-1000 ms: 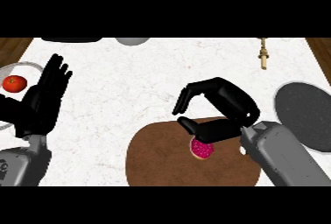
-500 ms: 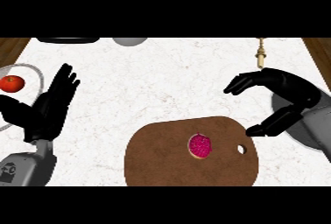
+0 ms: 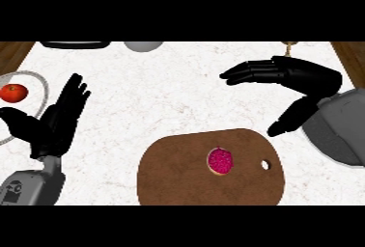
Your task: Pick the cupcake from the cutting board and place it in the pan
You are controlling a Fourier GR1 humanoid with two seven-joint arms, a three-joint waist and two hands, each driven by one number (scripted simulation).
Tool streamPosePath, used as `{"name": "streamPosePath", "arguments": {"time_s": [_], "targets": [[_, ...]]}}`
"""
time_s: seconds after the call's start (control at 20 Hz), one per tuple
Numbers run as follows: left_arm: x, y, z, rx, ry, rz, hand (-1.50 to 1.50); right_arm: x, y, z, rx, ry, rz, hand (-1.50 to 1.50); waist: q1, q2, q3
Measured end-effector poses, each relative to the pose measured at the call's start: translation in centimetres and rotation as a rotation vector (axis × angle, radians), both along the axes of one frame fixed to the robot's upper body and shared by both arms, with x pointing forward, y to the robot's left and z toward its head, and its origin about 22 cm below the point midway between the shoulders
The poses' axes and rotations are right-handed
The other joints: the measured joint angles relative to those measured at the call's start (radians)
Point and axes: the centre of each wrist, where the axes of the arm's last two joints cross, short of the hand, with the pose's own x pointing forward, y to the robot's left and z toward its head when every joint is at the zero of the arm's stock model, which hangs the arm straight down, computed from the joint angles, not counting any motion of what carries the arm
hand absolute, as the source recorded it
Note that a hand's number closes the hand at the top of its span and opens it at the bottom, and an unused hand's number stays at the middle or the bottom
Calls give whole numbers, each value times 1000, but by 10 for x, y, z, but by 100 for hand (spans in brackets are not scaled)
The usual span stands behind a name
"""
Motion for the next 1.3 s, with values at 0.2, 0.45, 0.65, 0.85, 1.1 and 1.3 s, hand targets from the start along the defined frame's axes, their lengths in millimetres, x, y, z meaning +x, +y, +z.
{"name": "streamPosePath", "arguments": {"time_s": [0.2,0.45,0.65,0.85,1.1,1.3], "targets": [[-5,4,-4,2,0,2,0,0,29,7,-132,-93,51,-150,-3,-2,-1],[-3,3,-1,1,0,14,0,-11,65,7,-342,-159,128,-150,-14,-5,-1],[-2,7,-3,4,2,14,0,-19,73,0,-545,-197,161,-150,-17,-5,-1],[-12,8,-4,1,6,14,0,-31,76,-1,-644,-235,191,-150,-20,-7,-1],[-9,14,-4,1,5,20,0,-48,75,-5,-712,-326,210,-150,-27,-7,0],[-1,9,-2,-1,5,29,0,-63,75,-9,-739,-407,199,-150,-30,-7,0]]}}
